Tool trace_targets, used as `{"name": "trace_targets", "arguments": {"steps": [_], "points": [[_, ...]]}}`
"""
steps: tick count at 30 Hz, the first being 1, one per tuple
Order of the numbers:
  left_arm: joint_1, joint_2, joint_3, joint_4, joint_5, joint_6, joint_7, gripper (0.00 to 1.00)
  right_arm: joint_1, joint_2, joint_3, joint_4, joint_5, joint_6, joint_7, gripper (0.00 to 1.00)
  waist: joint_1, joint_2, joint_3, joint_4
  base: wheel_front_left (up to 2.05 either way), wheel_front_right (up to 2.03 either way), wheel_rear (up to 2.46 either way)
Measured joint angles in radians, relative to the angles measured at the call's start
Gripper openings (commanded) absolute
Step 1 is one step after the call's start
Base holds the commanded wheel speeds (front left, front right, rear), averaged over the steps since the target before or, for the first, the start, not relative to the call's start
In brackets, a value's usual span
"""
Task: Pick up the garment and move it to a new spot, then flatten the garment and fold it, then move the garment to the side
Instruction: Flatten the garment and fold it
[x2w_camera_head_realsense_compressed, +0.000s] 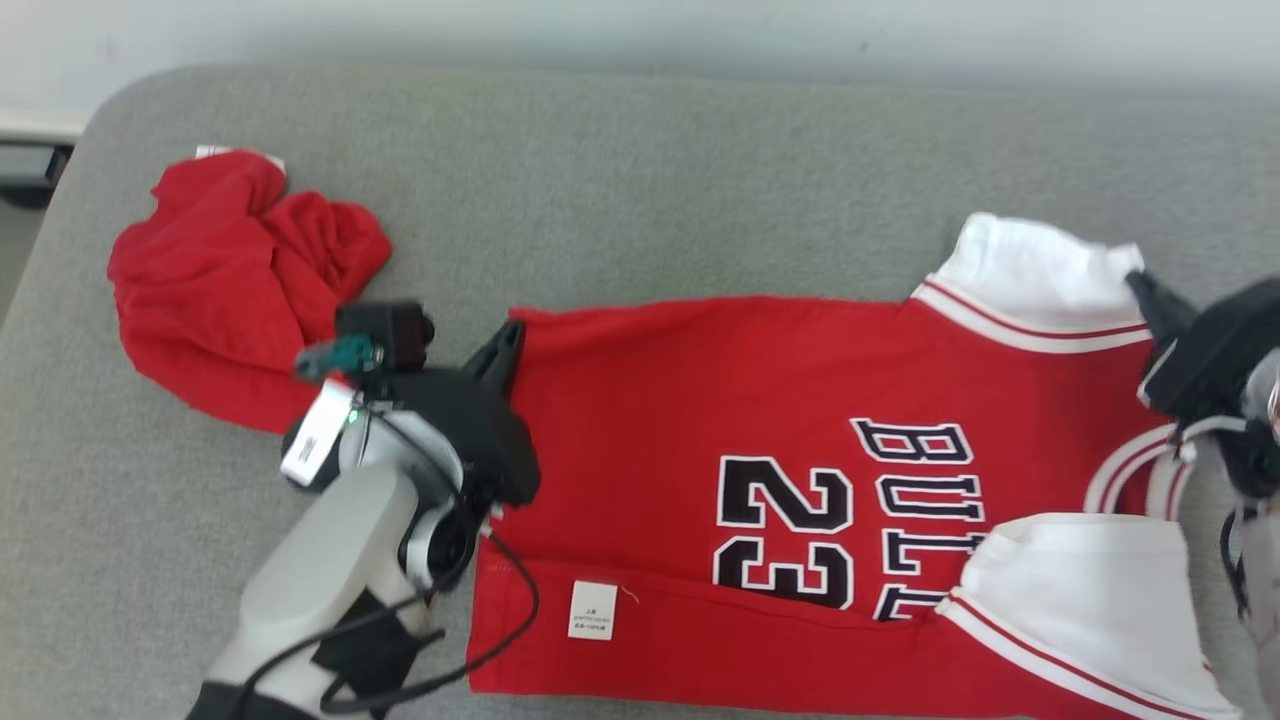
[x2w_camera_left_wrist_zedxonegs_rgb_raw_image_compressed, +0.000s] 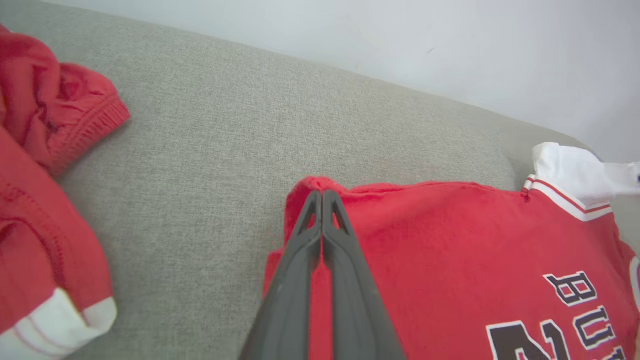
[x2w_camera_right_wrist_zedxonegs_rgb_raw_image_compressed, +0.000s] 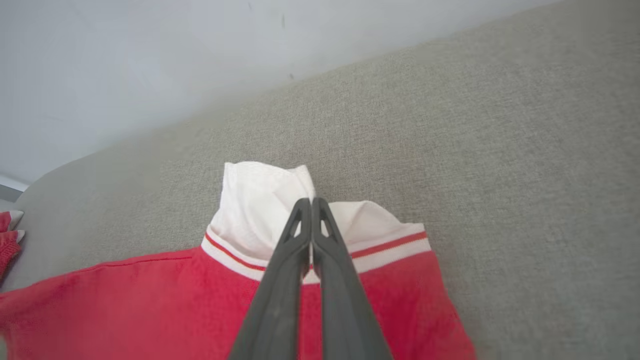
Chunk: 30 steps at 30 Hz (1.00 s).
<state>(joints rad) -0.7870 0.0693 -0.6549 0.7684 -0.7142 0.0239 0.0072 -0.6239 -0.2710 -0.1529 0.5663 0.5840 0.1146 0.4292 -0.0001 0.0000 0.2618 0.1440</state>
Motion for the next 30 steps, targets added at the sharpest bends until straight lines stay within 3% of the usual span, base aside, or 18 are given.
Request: {"name": "trace_targets", "arguments": {"steps": [7, 17, 30], "points": [[0.151, 0.066, 0.006, -0.038, -0.007, -0.024, -0.083, 0.0, 0.171, 0.006, -0.002, -0.13, 0.043, 0.006, -0.006, 0.0, -0.0001, 0.0, -0.076, -0.053, 0.0, 0.0, 0.0], [0.241, 0.068, 0.003, -0.088, -0.009, -0.024, -0.124, 0.0, 0.38, -0.005, -0.031, -0.31, 0.121, 0.009, 0.034, 0.0, -0.0001, 0.0, -0.143, -0.116, 0.0, 0.0, 0.0], [0.33, 0.107, 0.021, -0.138, -0.037, -0.015, -0.141, 0.0, 0.532, -0.003, -0.036, -0.461, 0.174, 0.009, 0.092, 0.0, 0.0001, 0.0, -0.157, -0.116, 0.0, 0.0, 0.0]]}}
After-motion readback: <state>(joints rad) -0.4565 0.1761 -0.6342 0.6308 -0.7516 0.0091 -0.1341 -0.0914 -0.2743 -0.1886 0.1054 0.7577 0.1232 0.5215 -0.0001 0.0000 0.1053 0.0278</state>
